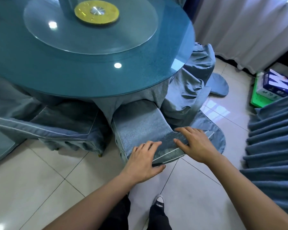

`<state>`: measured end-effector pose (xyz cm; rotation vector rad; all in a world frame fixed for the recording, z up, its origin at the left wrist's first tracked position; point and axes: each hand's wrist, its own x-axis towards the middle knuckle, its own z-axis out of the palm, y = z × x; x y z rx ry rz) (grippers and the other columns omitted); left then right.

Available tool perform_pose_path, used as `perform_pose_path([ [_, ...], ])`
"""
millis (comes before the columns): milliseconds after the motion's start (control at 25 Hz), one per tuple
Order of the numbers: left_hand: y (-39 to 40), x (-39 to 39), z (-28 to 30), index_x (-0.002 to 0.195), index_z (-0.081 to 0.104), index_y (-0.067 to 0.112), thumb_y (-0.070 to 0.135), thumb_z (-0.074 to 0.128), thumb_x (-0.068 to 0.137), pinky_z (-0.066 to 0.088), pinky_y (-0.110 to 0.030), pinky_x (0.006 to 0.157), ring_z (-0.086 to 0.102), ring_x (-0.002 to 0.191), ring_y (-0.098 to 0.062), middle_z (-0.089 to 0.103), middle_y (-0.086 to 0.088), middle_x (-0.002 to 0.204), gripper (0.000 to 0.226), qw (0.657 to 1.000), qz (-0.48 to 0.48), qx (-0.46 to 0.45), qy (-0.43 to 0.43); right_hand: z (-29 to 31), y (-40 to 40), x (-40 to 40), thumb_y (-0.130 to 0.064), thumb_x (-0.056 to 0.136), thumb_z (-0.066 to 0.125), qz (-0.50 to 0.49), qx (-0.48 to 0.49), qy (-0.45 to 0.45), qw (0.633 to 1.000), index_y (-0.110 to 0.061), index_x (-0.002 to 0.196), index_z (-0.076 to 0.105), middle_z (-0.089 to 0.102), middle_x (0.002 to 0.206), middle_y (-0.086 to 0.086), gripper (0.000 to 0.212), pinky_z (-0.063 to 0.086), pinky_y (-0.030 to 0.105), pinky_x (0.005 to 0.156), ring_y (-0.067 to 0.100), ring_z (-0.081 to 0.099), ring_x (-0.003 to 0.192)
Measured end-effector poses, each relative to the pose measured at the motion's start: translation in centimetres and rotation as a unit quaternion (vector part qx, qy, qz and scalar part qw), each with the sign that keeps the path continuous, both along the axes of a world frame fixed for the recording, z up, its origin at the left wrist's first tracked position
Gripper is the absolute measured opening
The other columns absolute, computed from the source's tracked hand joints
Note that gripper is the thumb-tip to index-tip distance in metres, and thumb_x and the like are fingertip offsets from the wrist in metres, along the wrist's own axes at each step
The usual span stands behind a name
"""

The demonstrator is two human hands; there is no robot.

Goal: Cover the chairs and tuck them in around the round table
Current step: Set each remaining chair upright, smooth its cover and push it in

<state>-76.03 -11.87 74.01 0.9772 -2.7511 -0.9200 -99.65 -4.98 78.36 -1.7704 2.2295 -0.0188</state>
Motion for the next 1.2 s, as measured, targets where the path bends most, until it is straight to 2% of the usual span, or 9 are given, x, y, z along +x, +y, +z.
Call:
perform_pose_path([
  [280, 3.2, -2.7, -1.0, 0.142, 0.04, 0.036, 0.057, 0.059, 0.075, 0.041, -0.037, 0.103, 0.053, 0.118, -0.017, 0.051, 0.012, 0.129, 0.072, 0.993, 0.113, -0.005, -0.045, -1.0, 0.7, -3.8, -0.072, 0.092, 0.041, 0.09, -0.022, -0.087, 0.992, -0.035, 0.136, 0.05, 0.055, 0.129, -0.016, 0.058, 0.038, 0.029, 0.098, 0.008, 0.051, 0.115],
  [440, 5.6, -4.0, -2.4, 0.132, 0.052, 0.032, 0.04, 0.074, 0.068, 0.047, -0.035, 0.089, 0.063, 0.103, -0.019, 0.064, 0.009, 0.113, 0.068, 0.98, 0.171, -0.066, -0.075, -1.4, 2.9, -8.4, -0.081, 0.079, 0.056, 0.158, -0.007, -0.088, 0.983, -0.04, 0.137, 0.047, 0.052, 0.125, -0.025, 0.072, 0.035, 0.025, 0.101, -0.001, 0.046, 0.116],
  [520, 5.3, -4.3, -3.1, 0.131, 0.052, 0.03, 0.027, 0.076, 0.067, 0.047, -0.033, 0.086, 0.064, 0.101, -0.019, 0.068, 0.009, 0.109, 0.069, 0.972, 0.209, -0.071, -0.086, -2.1, 3.5, -10.6, -0.067, 0.079, 0.069, 0.17, -0.005, -0.057, 0.984, -0.037, 0.139, 0.048, 0.055, 0.127, -0.02, 0.07, 0.033, 0.027, 0.104, 0.005, 0.049, 0.119],
  [600, 4.6, -4.7, -3.5, 0.136, 0.05, 0.033, 0.018, 0.071, 0.075, 0.047, -0.033, 0.089, 0.063, 0.106, -0.019, 0.068, 0.009, 0.114, 0.066, 0.965, 0.232, -0.055, -0.112, -3.1, 3.4, -12.3, -0.04, 0.079, 0.079, 0.154, -0.005, -0.019, 0.988, -0.03, 0.138, 0.053, 0.06, 0.126, -0.01, 0.064, 0.035, 0.033, 0.102, 0.018, 0.055, 0.118],
  [720, 4.1, -4.6, -3.5, 0.124, 0.059, 0.041, 0.031, 0.067, 0.086, 0.052, -0.034, 0.08, 0.067, 0.102, -0.017, 0.071, 0.014, 0.111, 0.04, 0.959, 0.247, -0.056, -0.127, -4.2, 1.9, -12.7, -0.018, 0.08, 0.076, 0.101, 0.017, -0.014, 0.995, -0.027, 0.124, 0.064, 0.065, 0.116, -0.005, 0.047, 0.04, 0.035, 0.09, 0.025, 0.059, 0.108],
  [800, 4.2, -4.5, -3.3, 0.116, 0.063, 0.042, 0.036, 0.068, 0.086, 0.051, -0.032, 0.073, 0.069, 0.098, -0.015, 0.073, 0.015, 0.106, 0.031, 0.958, 0.25, -0.063, -0.123, -4.6, 1.2, -12.4, -0.016, 0.081, 0.073, 0.099, 0.032, -0.014, 0.994, -0.025, 0.115, 0.068, 0.067, 0.111, -0.004, 0.035, 0.044, 0.034, 0.085, 0.026, 0.061, 0.104],
  [880, 4.1, -4.3, -3.3, 0.114, 0.065, 0.04, 0.032, 0.071, 0.084, 0.05, -0.031, 0.071, 0.07, 0.096, -0.016, 0.074, 0.015, 0.104, 0.031, 0.959, 0.244, -0.074, -0.125, -4.9, 0.9, -12.4, -0.019, 0.083, 0.071, 0.103, 0.037, -0.01, 0.994, -0.026, 0.113, 0.07, 0.069, 0.106, -0.003, 0.031, 0.045, 0.034, 0.083, 0.026, 0.063, 0.101],
  [1080, 3.9, -4.4, -2.8, 0.122, 0.062, 0.04, 0.027, 0.065, 0.088, 0.051, -0.033, 0.078, 0.067, 0.107, -0.016, 0.071, 0.014, 0.115, 0.037, 0.958, 0.221, -0.079, -0.164, -5.0, 0.9, -13.1, -0.025, 0.087, 0.068, 0.121, 0.025, 0.024, 0.992, -0.029, 0.113, 0.068, 0.069, 0.1, -0.005, 0.026, 0.039, 0.03, 0.075, 0.022, 0.062, 0.096],
  [1200, 3.7, -4.2, -2.7, 0.118, 0.065, 0.037, 0.024, 0.066, 0.086, 0.049, -0.034, 0.075, 0.068, 0.104, -0.02, 0.073, 0.011, 0.109, 0.034, 0.96, 0.212, -0.089, -0.161, -5.1, 0.7, -12.9, -0.024, 0.088, 0.067, 0.125, 0.022, 0.023, 0.992, -0.027, 0.113, 0.068, 0.068, 0.099, -0.004, 0.025, 0.038, 0.03, 0.075, 0.022, 0.061, 0.096],
])
